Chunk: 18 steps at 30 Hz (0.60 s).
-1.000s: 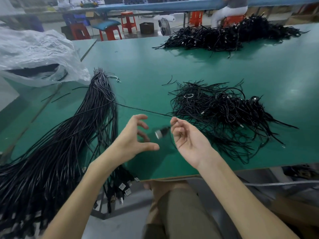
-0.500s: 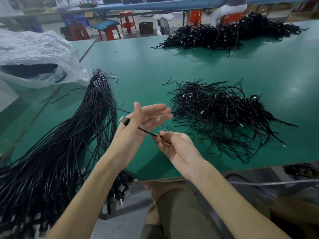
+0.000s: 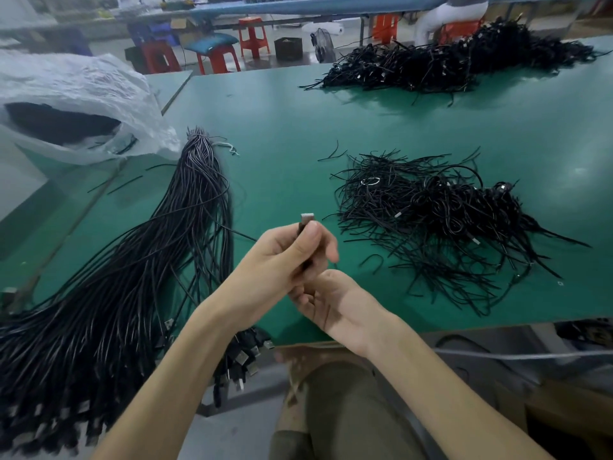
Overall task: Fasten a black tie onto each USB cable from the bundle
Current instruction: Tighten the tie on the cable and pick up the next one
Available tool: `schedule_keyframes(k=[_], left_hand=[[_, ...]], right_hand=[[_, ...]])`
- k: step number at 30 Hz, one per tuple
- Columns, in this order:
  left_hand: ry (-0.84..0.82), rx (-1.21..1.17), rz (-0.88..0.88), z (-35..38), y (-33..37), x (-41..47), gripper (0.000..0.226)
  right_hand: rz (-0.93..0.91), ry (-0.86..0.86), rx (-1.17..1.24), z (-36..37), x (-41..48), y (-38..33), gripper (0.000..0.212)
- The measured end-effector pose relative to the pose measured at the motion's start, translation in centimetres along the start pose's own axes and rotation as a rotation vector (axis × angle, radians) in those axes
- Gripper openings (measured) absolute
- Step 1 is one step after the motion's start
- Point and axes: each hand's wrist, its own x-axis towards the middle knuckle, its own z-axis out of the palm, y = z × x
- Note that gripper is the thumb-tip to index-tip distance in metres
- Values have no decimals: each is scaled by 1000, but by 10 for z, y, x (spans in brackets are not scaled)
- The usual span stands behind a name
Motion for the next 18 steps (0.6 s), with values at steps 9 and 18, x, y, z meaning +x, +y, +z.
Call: schedule_keyframes(k=[9, 18], left_hand=[[-108, 212, 14, -4, 11, -7, 58], [-218, 273, -8, 0, 12, -12, 52]], right_hand=[[-28, 61, -58, 4, 1, -20, 36], [-70, -72, -121, -10, -7, -19, 43]])
